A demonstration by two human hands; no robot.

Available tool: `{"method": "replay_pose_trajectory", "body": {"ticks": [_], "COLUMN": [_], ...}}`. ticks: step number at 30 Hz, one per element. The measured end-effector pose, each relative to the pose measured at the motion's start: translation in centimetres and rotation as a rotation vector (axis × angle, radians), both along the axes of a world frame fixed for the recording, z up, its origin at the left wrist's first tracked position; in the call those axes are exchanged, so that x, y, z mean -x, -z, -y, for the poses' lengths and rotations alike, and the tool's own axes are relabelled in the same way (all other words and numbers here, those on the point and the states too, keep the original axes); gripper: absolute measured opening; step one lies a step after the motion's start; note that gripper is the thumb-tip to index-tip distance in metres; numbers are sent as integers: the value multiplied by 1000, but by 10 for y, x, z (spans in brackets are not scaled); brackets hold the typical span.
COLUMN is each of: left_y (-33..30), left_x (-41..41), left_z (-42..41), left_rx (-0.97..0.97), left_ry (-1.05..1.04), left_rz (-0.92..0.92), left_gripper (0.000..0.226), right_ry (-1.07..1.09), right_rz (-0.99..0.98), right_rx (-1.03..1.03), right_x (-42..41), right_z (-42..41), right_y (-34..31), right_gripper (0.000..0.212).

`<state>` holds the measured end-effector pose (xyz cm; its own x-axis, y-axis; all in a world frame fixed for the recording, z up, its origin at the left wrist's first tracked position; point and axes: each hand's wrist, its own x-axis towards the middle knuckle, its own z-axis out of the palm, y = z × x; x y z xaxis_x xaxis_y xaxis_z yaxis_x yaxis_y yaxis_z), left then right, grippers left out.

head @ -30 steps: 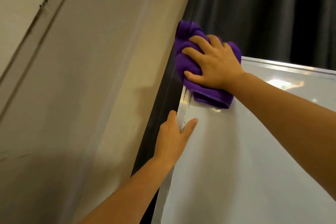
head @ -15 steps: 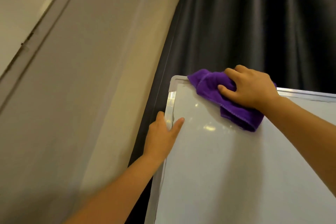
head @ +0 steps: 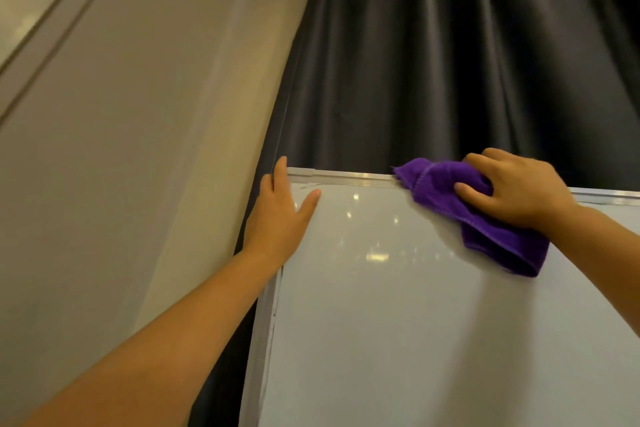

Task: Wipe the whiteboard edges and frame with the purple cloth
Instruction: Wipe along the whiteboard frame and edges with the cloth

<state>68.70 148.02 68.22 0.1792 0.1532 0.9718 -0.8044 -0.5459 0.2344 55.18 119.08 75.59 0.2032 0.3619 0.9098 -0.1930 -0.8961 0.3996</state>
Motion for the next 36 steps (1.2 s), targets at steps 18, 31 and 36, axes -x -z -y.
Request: {"method": "replay_pose_trajectory", "body": {"ticks": [18, 31, 36], "left_y": [-42, -31, -32], "left_x": [33, 51, 60], "left_z": [92, 98, 133], "left_rx": [-506, -514, -551], "left_ry": [-393, -420, -441], "left_rz": [330, 264, 182], "left_gripper": [51, 84, 81], "right_ry": [-4, 126, 42], "right_rz": [64, 65, 54], "right_rx": [14, -331, -225], "right_x": [4, 47, 17], "right_z": [34, 108, 69], "right_y": [12, 27, 34], "right_gripper": [56, 67, 66]}}
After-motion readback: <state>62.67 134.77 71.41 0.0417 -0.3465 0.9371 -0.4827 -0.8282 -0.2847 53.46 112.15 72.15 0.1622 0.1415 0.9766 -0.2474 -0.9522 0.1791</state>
